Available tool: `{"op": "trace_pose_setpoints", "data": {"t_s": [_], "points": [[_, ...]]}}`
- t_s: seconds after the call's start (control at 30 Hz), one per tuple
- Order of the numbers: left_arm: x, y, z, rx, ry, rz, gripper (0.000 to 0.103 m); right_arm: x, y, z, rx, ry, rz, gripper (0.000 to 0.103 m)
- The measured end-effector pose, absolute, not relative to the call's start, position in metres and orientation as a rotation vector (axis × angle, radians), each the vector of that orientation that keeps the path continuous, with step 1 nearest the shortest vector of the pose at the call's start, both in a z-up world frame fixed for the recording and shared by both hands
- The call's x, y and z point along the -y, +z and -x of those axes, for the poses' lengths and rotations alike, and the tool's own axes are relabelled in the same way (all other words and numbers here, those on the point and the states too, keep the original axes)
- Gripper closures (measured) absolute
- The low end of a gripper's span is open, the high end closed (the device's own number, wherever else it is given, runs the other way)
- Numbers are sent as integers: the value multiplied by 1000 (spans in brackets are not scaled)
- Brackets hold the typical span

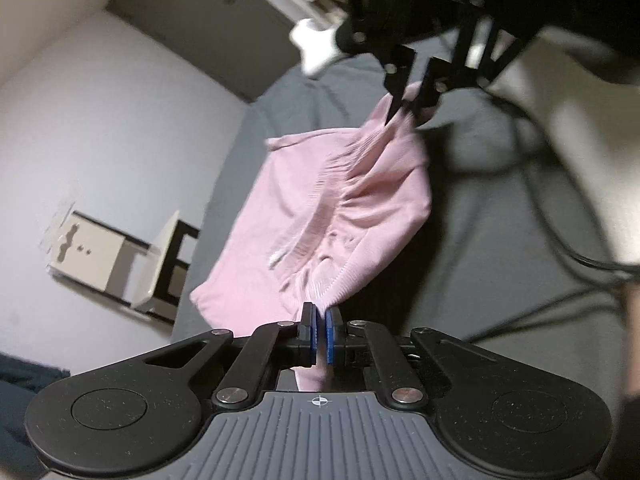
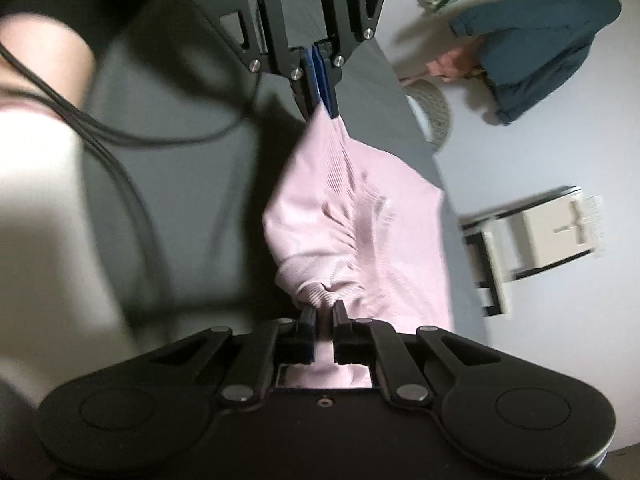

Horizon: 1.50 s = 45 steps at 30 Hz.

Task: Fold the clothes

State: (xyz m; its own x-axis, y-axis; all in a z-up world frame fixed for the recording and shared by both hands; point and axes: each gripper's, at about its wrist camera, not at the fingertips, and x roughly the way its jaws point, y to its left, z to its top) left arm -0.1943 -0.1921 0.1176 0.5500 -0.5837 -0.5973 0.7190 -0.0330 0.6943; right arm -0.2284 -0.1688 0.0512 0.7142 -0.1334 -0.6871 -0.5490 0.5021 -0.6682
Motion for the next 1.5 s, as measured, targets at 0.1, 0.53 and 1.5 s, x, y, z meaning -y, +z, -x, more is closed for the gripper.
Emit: {"op": "trace_pose_setpoints", "data": {"t_s": [0.1, 0.53, 1.5], "points": [[189, 127, 208, -158, -1106, -1230, 99, 166, 68, 238, -790, 378, 934, 96], [207, 122, 202, -185, -1145, -1385, 98, 183, 62, 231, -804, 373, 937, 62], [233, 93, 212, -82, -1152, -1396, 4, 180, 20, 212, -604, 349, 1243, 92]]}}
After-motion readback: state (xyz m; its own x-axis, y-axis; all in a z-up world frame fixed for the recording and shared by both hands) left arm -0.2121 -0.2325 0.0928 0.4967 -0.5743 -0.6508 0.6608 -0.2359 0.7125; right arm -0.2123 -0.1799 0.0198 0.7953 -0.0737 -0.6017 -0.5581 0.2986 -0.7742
